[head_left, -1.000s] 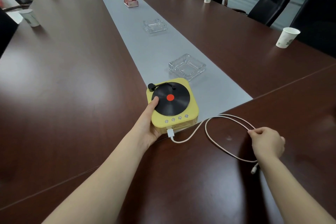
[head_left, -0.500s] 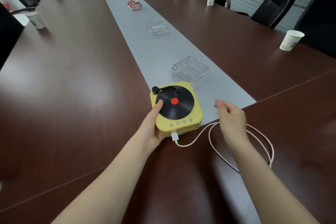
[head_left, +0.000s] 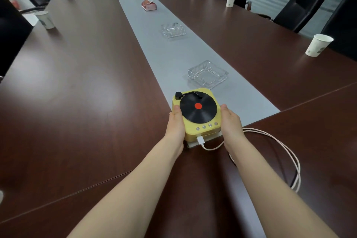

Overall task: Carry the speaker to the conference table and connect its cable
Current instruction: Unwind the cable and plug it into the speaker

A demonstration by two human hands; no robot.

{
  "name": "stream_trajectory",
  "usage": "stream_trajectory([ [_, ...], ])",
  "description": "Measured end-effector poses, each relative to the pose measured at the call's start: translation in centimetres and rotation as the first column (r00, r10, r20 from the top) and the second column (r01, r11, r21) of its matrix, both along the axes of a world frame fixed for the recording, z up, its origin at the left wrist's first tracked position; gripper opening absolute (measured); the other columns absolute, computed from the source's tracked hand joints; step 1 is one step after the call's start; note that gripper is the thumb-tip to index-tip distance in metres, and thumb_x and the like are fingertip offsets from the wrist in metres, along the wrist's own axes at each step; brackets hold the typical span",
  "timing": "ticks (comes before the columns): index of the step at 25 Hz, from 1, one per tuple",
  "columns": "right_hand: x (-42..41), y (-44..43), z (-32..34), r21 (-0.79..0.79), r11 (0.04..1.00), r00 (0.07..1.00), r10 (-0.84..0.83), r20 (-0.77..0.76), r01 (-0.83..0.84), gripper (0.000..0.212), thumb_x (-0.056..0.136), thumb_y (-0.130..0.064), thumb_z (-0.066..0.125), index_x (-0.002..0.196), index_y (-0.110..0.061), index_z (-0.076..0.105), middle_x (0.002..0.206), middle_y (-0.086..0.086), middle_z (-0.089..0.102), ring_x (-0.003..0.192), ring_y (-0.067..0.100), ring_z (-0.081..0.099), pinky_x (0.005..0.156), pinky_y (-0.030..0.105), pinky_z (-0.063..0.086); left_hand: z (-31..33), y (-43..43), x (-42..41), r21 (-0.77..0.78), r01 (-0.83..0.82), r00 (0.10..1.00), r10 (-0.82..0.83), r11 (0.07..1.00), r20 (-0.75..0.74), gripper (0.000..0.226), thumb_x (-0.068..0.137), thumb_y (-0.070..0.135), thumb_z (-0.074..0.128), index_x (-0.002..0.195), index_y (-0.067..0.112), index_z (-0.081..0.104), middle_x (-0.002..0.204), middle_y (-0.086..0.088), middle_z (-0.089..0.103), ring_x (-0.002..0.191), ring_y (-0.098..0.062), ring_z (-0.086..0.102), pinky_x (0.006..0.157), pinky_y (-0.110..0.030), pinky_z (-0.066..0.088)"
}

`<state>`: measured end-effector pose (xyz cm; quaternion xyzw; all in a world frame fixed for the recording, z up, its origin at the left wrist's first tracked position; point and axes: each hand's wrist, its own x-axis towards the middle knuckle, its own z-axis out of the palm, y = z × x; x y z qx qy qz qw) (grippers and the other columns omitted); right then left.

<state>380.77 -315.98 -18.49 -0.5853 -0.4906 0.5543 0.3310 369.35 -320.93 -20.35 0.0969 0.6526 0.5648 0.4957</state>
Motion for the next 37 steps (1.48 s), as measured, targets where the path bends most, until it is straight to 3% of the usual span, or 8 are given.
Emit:
stream_trajectory([
  [2,-0.2,0.5,-0.3,0.002,1.000,1.000,0.007,0.007,-0.007,0.036,0.099,-0.034,0.029,0.092,-0.012,0.057,0.091,0.005,0.057,0.084,0.019,0.051,0.073,0.028,0.040,-0.8,0.5,0.1,-0.005,-0.020,1.000,0.019,1.000,-0.020,0.080,0.075,0.069,0.029,0.145,0.032,0.030,0.146,0.003,0.045,0.131,-0.022,0.045,0.111,-0.043,0.035],
  [9,-0.7,1.6,-2.1,-0.019,1.000,0.999,0.020,0.025,-0.019,0.036,0.100,-0.032,0.028,0.105,-0.011,0.057,0.099,0.004,0.055,0.093,0.020,0.049,0.083,0.029,0.037,0.0,0.7,0.3,-0.014,-0.042,0.958,0.036,0.999,-0.286,0.052,0.101,0.037,0.021,0.150,0.018,0.019,0.157,0.000,0.025,0.143,-0.021,0.025,0.116,-0.033,0.019],
  [13,-0.7,1.5,-3.4,0.040,0.999,0.998,0.034,0.054,-0.036,0.036,0.099,-0.025,0.027,0.073,-0.016,0.050,0.076,0.000,0.049,0.081,0.021,0.043,0.071,0.031,0.036,-0.5,0.5,0.2,-0.069,0.007,0.921,-0.034,0.998,-0.388,0.052,0.102,0.035,0.019,0.151,0.018,0.016,0.157,-0.001,0.025,0.143,-0.022,0.025,0.114,-0.033,0.022],
  [16,-0.7,1.5,-4.1,0.110,0.989,0.987,0.088,0.135,-0.103,0.039,0.099,-0.025,0.025,0.100,-0.013,0.062,0.101,0.007,0.063,0.098,0.024,0.055,0.089,0.036,0.046,-0.9,0.4,-0.2,-0.070,0.060,0.886,-0.086,0.996,-0.456,0.052,0.102,0.034,0.020,0.151,0.020,0.010,0.156,-0.004,0.026,0.143,-0.024,0.027,0.115,-0.035,0.024],
  [19,-0.5,1.6,-4.2,0.141,0.979,0.972,0.114,0.205,-0.145,0.045,0.100,-0.027,0.024,0.129,-0.013,0.055,0.126,0.008,0.060,0.119,0.025,0.053,0.104,0.042,0.042,-0.9,0.3,-0.3,-0.080,0.055,0.891,-0.085,0.995,-0.446,0.050,0.102,0.033,0.020,0.151,0.025,0.012,0.152,-0.005,0.035,0.138,-0.026,0.033,0.107,-0.032,0.029],
  [30,-0.3,2.0,-4.2,0.199,0.952,0.949,0.175,0.263,-0.231,0.042,0.102,-0.021,0.022,0.122,-0.008,0.056,0.111,0.008,0.060,0.103,0.022,0.053,0.089,0.031,0.041,-0.6,0.4,-0.4,-0.126,0.057,0.851,-0.114,0.990,-0.513,0.048,0.103,0.030,0.017,0.151,0.024,0.014,0.150,-0.007,0.038,0.137,-0.029,0.035,0.106,-0.034,0.031],
  [34,-0.2,2.2,-3.0,0.106,0.949,0.897,0.240,0.371,-0.297,0.039,0.101,-0.018,0.021,0.102,0.001,0.055,0.099,0.017,0.054,0.089,0.023,0.046,0.077,0.029,0.034,0.2,0.4,-0.8,-0.280,0.138,0.793,-0.275,0.950,-0.544,0.049,0.103,0.028,0.014,0.151,0.019,0.008,0.145,-0.015,0.043,0.131,-0.034,0.042,0.101,-0.036,0.035],
  [37,-0.1,3.4,-0.9,-0.140,0.965,0.903,0.256,0.344,-0.220,0.027,0.099,-0.020,0.028,0.099,-0.007,0.052,0.109,0.019,0.056,0.095,0.028,0.049,0.086,0.031,0.041,1.2,0.6,-1.4,-0.322,0.151,0.798,-0.308,0.935,-0.519,0.048,0.103,0.022,0.017,0.147,0.006,0.022,0.145,-0.020,0.041,0.130,-0.034,0.043,0.105,-0.039,0.035],
])
